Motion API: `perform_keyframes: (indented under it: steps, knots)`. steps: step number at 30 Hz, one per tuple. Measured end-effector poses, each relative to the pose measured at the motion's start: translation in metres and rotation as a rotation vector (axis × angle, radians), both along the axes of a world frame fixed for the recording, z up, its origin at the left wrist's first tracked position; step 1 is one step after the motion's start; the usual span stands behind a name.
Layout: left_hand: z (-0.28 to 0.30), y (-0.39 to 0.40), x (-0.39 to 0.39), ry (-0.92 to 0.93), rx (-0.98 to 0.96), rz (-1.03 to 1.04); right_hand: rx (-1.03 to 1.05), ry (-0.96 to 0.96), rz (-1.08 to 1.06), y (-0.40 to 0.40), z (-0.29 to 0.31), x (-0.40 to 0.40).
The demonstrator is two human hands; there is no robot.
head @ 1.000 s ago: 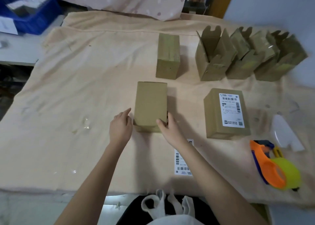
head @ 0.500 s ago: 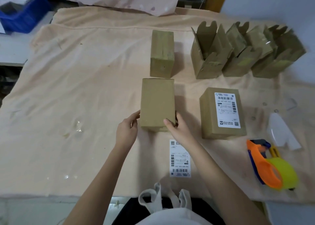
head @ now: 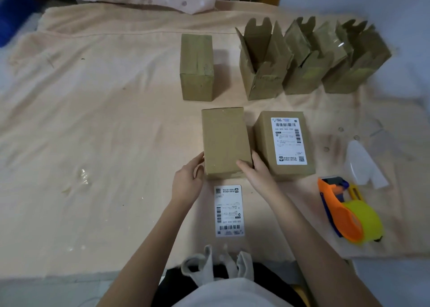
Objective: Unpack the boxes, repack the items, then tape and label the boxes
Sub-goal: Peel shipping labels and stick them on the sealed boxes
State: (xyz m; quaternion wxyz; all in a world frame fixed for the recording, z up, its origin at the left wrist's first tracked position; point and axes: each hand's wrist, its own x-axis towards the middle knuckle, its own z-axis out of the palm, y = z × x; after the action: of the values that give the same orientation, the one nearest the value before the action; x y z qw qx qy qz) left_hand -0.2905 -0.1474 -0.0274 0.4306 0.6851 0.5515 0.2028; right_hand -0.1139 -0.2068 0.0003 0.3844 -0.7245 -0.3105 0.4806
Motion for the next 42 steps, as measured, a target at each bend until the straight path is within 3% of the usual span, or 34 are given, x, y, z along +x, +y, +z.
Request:
perform_keyframes:
  steps: [9,15,21,26,34,36,42]
  knots:
    - [-0.017,-0.020,-0.010,0.176,-0.170,-0.017,-0.124,-0.097,-0.014,-0.040,-0.018,-0.008]
    - [-0.024,-0.047,-0.011,0.235,-0.223,-0.093,-0.293,-0.350,0.105,-0.067,-0.039,-0.020]
    - [-0.027,-0.063,-0.007,0.279,-0.313,-0.131,-0.379,-0.256,0.176,-0.072,-0.040,-0.026]
    - [-0.027,-0.076,-0.001,0.285,-0.310,-0.162,-0.362,-0.193,0.151,-0.078,-0.044,-0.039]
    - [-0.017,-0.068,-0.012,0.012,-0.421,-0.095,-0.220,-0.137,-0.016,-0.083,-0.047,-0.026]
    - [-0.008,-0.061,-0.017,0.002,-0.390,-0.181,-0.152,-0.193,0.007,-0.084,-0.043,-0.018]
    - [0.017,-0.045,-0.015,0.151,-0.256,-0.512,-0.042,-0.101,0.175,-0.077,-0.014,-0.013]
